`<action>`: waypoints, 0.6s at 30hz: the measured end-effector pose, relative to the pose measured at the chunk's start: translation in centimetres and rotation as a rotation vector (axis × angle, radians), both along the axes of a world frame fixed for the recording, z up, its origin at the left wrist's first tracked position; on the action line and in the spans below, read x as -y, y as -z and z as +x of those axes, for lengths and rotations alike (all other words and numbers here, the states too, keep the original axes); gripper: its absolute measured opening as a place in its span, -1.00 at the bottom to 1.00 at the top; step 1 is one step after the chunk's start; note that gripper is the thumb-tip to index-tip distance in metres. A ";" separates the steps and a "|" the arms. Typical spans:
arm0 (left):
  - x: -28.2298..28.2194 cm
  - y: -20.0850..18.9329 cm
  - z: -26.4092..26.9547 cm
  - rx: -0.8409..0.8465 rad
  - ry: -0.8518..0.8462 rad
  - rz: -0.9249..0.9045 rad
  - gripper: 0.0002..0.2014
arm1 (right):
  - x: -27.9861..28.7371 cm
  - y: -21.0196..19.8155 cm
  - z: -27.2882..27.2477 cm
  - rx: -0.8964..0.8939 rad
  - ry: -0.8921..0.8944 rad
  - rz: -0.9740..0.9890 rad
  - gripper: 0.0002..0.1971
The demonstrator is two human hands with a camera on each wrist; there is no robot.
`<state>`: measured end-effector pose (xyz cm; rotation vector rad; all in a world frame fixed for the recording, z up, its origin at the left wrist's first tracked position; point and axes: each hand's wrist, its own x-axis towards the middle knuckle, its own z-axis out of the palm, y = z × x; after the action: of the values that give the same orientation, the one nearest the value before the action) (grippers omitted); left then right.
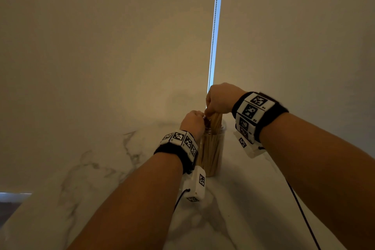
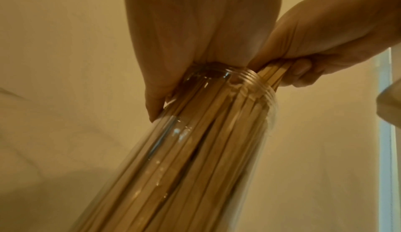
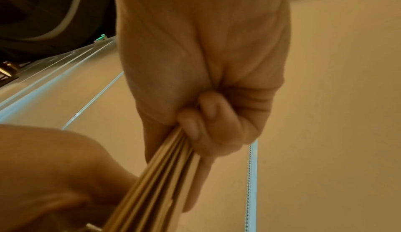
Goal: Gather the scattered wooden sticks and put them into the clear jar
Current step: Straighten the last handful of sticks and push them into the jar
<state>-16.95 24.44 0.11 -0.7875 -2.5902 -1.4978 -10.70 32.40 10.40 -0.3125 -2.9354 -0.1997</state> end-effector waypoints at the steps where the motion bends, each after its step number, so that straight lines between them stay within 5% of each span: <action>1: 0.1 0.0 0.1 0.001 -0.005 -0.001 -0.64 | 0.1 0.1 0.0 -0.004 -0.009 0.013 -0.60; 8: 0.1 0.1 0.0 -0.040 -0.013 -0.063 -0.66 | -0.1 -1.3 0.3 0.112 -0.129 -0.037 -0.85; 18: 0.3 0.0 0.2 -0.061 -0.026 -0.076 -0.63 | 0.6 1.0 -1.5 0.021 -0.010 0.082 -0.68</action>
<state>-16.79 24.18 0.15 -0.7896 -2.6161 -1.3544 -12.17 31.79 9.45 -0.2847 -2.9391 -0.3232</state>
